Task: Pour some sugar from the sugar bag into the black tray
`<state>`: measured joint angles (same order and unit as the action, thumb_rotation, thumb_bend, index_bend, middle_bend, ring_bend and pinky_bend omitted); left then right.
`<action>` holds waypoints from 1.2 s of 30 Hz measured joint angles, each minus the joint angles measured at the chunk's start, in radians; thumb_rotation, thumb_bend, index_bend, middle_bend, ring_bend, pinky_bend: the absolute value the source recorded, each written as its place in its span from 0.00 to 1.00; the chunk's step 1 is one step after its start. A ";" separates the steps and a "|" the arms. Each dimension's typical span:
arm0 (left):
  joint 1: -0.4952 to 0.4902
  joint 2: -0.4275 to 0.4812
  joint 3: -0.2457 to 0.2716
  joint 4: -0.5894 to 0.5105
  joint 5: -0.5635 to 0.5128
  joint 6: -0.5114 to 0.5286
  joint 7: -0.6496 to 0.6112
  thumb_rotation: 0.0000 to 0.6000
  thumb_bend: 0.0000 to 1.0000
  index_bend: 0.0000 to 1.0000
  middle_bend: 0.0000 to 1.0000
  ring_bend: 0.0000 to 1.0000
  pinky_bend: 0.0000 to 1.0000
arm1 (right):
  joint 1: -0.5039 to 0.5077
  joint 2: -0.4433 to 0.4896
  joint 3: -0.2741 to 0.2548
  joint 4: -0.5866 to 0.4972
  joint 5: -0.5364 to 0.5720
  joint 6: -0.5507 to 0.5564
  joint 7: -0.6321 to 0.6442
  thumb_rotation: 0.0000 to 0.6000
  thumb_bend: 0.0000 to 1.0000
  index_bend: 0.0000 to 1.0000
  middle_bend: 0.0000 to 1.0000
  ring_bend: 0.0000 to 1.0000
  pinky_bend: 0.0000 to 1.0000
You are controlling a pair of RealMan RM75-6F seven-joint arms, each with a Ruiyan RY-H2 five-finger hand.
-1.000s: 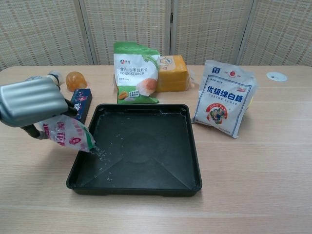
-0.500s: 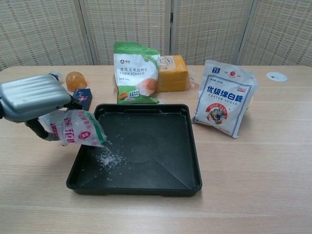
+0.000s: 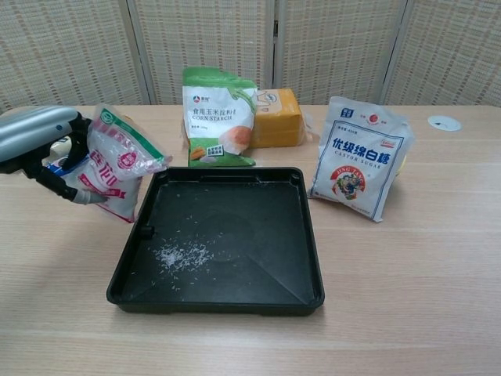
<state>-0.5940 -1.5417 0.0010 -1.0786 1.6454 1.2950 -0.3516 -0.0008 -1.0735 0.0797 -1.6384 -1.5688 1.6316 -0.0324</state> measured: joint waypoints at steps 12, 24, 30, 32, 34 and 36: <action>0.059 -0.158 -0.008 0.326 -0.021 0.097 -0.369 1.00 0.73 0.66 0.81 0.72 0.62 | 0.006 -0.002 0.001 -0.003 0.001 -0.011 -0.005 1.00 0.26 0.00 0.00 0.05 0.00; 0.077 -0.305 0.013 0.630 -0.024 0.085 -0.486 1.00 0.73 0.66 0.81 0.72 0.62 | 0.005 0.000 0.001 -0.007 0.004 -0.011 -0.008 1.00 0.26 0.00 0.00 0.05 0.00; 0.072 -0.352 0.023 0.719 -0.021 0.070 -0.498 1.00 0.73 0.65 0.78 0.69 0.60 | 0.006 -0.001 0.002 -0.009 0.007 -0.014 -0.012 1.00 0.26 0.00 0.00 0.05 0.00; 0.067 -0.367 0.028 0.743 -0.019 0.059 -0.499 1.00 0.73 0.64 0.76 0.67 0.60 | 0.006 0.000 0.002 -0.010 0.007 -0.015 -0.013 1.00 0.26 0.00 0.00 0.05 0.00; 0.061 -0.379 0.034 0.765 -0.016 0.046 -0.499 1.00 0.73 0.62 0.74 0.66 0.59 | 0.006 0.000 0.002 -0.011 0.008 -0.015 -0.014 1.00 0.25 0.00 0.00 0.05 0.00; 0.055 -0.389 0.037 0.780 -0.015 0.033 -0.499 1.00 0.73 0.60 0.73 0.65 0.58 | 0.006 0.001 0.002 -0.013 0.009 -0.015 -0.015 1.00 0.26 0.00 0.00 0.05 0.00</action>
<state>-0.5391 -1.9305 0.0380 -0.2981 1.6305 1.3280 -0.8503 0.0051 -1.0728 0.0818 -1.6509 -1.5598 1.6165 -0.0479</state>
